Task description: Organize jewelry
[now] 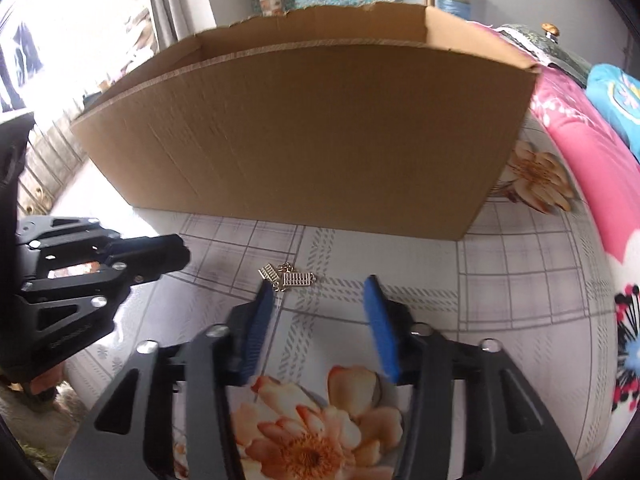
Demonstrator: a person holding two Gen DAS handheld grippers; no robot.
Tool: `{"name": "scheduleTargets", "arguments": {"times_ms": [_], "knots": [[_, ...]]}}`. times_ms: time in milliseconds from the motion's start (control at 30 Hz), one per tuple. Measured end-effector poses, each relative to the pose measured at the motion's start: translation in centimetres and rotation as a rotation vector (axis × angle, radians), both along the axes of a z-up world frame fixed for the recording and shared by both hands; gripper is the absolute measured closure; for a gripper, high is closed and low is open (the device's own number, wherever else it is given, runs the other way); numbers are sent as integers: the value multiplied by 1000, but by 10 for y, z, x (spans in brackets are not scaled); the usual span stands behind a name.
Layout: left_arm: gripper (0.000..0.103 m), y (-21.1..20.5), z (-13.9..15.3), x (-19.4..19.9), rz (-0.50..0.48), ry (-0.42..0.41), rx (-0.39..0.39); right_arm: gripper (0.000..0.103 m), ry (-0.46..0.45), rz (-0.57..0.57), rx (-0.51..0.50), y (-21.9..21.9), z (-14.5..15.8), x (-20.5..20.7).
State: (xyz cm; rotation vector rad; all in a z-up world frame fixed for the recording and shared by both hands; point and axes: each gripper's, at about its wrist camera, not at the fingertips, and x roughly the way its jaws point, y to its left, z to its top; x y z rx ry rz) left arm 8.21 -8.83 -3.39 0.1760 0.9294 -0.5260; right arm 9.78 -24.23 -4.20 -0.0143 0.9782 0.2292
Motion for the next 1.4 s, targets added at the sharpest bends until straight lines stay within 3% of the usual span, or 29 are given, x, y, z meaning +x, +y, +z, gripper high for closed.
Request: {"name": "scheduleTargets", "arguments": {"times_ms": [267,433,600,633,967,1100,1167,1400], "knots": [[97,5,-1,4,7,6,-22,71,-1,41,-28,16,-1,10],[97,7,-2,4,9,10,-29,87,5,61,-25,27,-1,5],[97,8,-1,3,9,9,-38,90,13,42,-21,26,-1,1],[97,8,-1,2,8,7,-39,101,22,31,-14,24,-1,0],[97,4,0,-1,-4,4,-39,101,33,-31,44,2,5,-22],[97,2,0,-2,-5,5,-37,87,43,-21,68,2,6,-22],[97,1,0,-2,-5,3,-36,78,33,-14,51,8,5,-19],[97,3,0,-3,2,4,-36,80,11,12,-62,30,-4,-13]]}}
